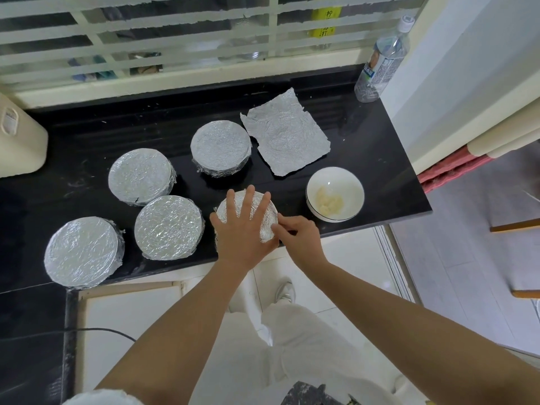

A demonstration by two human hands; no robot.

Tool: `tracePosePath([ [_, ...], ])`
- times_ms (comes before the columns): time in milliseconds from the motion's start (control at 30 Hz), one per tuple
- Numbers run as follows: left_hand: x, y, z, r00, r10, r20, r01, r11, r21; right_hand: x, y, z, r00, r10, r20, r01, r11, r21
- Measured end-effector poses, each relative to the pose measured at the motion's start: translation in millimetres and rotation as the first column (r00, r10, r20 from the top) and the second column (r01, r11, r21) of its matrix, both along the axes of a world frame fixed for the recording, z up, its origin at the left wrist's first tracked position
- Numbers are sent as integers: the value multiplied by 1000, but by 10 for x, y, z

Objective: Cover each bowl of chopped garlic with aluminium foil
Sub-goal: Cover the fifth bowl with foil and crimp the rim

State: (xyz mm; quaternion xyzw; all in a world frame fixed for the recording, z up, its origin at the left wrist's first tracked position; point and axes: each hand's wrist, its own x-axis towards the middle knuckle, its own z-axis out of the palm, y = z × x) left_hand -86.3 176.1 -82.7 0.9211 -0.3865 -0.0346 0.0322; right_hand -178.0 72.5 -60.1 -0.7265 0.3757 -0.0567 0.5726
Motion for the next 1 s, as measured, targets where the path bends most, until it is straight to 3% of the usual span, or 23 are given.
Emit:
tracePosePath([
  [100, -9, 5, 24, 998, 32, -52, -30, 999, 38, -4, 57, -87, 996, -87, -15, 88, 980, 177],
  [167, -24, -6, 78, 988, 90, -126, -85, 995, 51, 41, 26, -146, 995, -95, -27, 98, 974, 202],
  [267, -86, -24, 172, 938, 227, -262, -225, 974, 38, 141, -76, -142, 999, -30, -35, 37, 978, 204],
  [433, -180, 11, 214, 877, 412, -247, -412, 910, 52, 339, -280, -57, 978, 198, -63, -181, 960, 215],
  [567, -157, 57, 110, 973, 220, -75, -224, 973, -49, 412, -332, -33, 954, 287, -89, -269, 948, 170],
  [667, -112, 100, 37, 995, 88, -52, -88, 996, 9, 414, -327, -33, 953, 291, -86, -273, 946, 176],
  [800, -102, 130, -3, 994, 94, -51, -94, 996, 8, 315, -344, -45, 967, 249, -51, -231, 945, 232],
  [1000, -97, 126, 7, 995, 87, -42, -87, 996, 5, 268, -387, -89, 953, 303, -28, -299, 950, 93],
])
